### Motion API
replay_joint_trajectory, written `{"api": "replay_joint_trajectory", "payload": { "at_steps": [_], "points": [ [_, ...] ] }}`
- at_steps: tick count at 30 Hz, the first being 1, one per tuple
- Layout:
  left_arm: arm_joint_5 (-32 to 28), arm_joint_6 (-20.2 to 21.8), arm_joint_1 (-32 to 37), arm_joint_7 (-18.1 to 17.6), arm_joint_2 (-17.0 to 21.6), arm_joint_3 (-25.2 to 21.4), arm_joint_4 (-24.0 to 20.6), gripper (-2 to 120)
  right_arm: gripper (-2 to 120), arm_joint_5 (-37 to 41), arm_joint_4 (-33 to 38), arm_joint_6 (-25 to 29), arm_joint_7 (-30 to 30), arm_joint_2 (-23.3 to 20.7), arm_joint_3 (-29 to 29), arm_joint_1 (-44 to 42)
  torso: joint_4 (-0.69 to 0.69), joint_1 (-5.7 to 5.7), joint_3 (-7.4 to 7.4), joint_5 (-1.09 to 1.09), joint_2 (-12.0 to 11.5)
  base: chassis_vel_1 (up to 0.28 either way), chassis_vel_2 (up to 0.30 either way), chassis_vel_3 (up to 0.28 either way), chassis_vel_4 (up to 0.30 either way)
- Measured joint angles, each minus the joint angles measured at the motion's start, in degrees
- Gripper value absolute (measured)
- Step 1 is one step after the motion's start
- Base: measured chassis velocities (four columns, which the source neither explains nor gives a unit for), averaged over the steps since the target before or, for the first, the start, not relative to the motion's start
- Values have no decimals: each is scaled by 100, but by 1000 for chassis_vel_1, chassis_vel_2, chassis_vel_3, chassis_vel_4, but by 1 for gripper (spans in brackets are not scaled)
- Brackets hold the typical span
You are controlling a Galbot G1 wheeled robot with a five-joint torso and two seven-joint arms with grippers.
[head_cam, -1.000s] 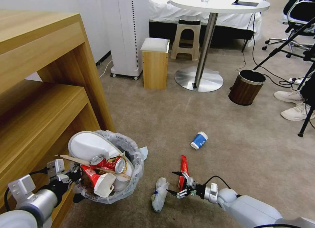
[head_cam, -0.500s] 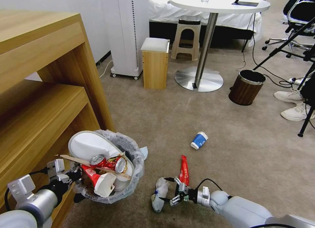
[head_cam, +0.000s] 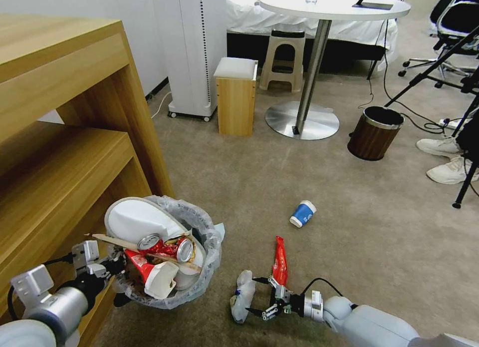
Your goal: Pick up the trash bin and place the garbage on the floor into it.
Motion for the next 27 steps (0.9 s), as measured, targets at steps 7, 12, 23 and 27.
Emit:
{"api": "replay_joint_trajectory", "payload": {
  "at_steps": [7, 12, 23, 27],
  "points": [
    [-24, 0, 44, -14, -1, -22, -58, 0, 98, 37, -171, -5, 62, 120, -108, 69, 0, 0, 0, 0, 0, 0, 0, 0, 0],
    [-30, 0, 84, -14, -5, -45, -109, 0, 96, 25, -494, -7, 66, 351, -182, 186, 1, 0, 0, -1, 0, 0, 0, 0, 0],
    [-36, -4, 136, -14, -3, -45, -150, 0, 96, 0, -847, -10, 59, 751, -416, 414, -1, 0, 0, -1, 0, 0, 0, 0, 0],
    [-35, -8, 179, -14, 1, -51, -189, 0, 96, -18, -988, -10, 62, 953, -536, 522, 0, 0, 0, -2, 0, 0, 0, 0, 0]
  ]
}}
